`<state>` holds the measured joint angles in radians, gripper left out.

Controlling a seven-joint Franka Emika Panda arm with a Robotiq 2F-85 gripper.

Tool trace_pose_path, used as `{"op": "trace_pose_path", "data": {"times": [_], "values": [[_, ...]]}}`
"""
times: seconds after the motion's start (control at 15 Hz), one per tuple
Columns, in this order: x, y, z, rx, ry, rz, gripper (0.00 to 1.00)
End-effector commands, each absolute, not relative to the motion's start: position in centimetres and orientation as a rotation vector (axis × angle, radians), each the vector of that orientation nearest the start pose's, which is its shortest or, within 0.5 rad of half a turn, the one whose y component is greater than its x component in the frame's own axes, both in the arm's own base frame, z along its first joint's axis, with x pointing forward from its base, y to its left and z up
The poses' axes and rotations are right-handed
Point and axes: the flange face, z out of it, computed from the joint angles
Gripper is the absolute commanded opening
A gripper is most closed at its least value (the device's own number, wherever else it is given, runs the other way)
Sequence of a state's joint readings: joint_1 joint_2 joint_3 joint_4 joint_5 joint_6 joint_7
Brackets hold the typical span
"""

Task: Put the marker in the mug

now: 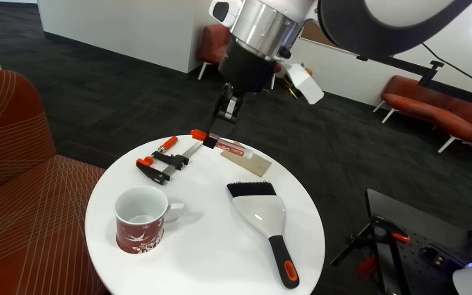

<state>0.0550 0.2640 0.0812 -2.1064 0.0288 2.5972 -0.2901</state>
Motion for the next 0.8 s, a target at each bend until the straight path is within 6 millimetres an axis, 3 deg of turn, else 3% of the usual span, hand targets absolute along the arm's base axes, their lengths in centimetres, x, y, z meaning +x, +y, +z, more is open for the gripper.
{"op": "trace_pose_path", "data": {"times": [0.0,0.73], "values": [[60.4,7.6,31.0,-2.927,-0.745,-0.458,0.07],[62.0,7.7,30.0,-2.563,-1.094,-0.704,0.07]]}}
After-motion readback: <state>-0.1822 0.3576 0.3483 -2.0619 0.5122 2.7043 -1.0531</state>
